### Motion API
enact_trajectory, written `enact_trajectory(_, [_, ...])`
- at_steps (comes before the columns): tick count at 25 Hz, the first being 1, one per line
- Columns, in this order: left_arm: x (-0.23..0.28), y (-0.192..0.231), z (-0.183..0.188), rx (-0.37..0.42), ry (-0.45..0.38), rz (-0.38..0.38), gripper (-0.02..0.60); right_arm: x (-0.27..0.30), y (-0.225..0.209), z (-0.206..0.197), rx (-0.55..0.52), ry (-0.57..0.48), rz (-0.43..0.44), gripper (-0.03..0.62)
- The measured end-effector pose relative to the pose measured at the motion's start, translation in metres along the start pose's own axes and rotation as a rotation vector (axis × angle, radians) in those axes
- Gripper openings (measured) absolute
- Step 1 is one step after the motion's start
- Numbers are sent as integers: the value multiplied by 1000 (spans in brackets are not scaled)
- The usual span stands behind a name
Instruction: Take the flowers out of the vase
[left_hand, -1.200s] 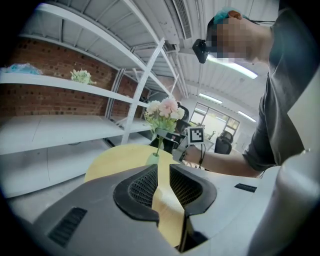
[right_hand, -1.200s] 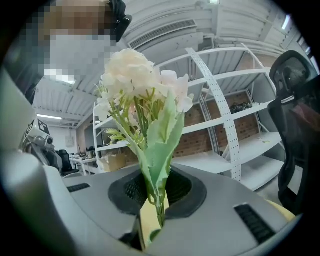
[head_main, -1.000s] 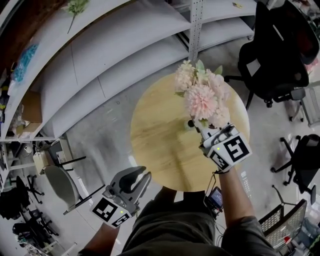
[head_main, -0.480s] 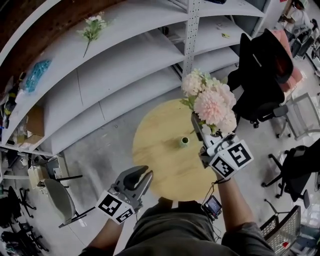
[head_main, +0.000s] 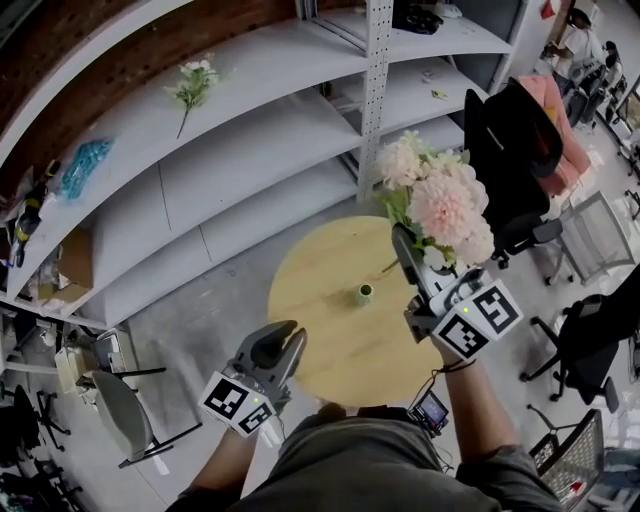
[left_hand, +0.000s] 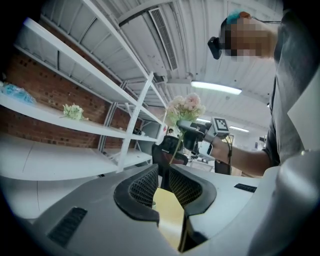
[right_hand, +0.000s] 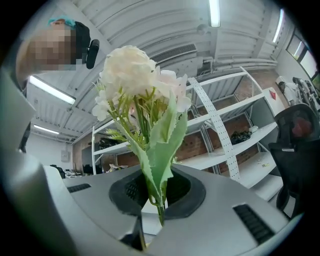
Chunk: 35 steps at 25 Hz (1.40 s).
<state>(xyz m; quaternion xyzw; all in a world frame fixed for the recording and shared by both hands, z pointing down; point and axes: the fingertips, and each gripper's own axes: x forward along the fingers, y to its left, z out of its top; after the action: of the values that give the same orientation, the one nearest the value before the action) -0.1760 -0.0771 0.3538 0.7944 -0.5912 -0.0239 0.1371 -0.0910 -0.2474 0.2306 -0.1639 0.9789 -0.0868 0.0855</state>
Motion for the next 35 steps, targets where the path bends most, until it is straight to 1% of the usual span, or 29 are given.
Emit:
enact_trajectory(6, [9, -2, 6, 8, -8, 0, 74, -3, -5, 12, 8, -16, 1, 40])
enact_trajectory(16, [16, -4, 10, 17, -8, 7, 72, -3, -4, 2, 49, 18, 32, 39])
enact_trajectory(23, [17, -7, 8, 15, -8, 6, 72, -2, -1, -2, 54, 30, 35, 37])
enact_trajectory(35, [13, -8, 6, 2, -11, 26, 72, -1, -1, -6, 73, 48, 51, 37])
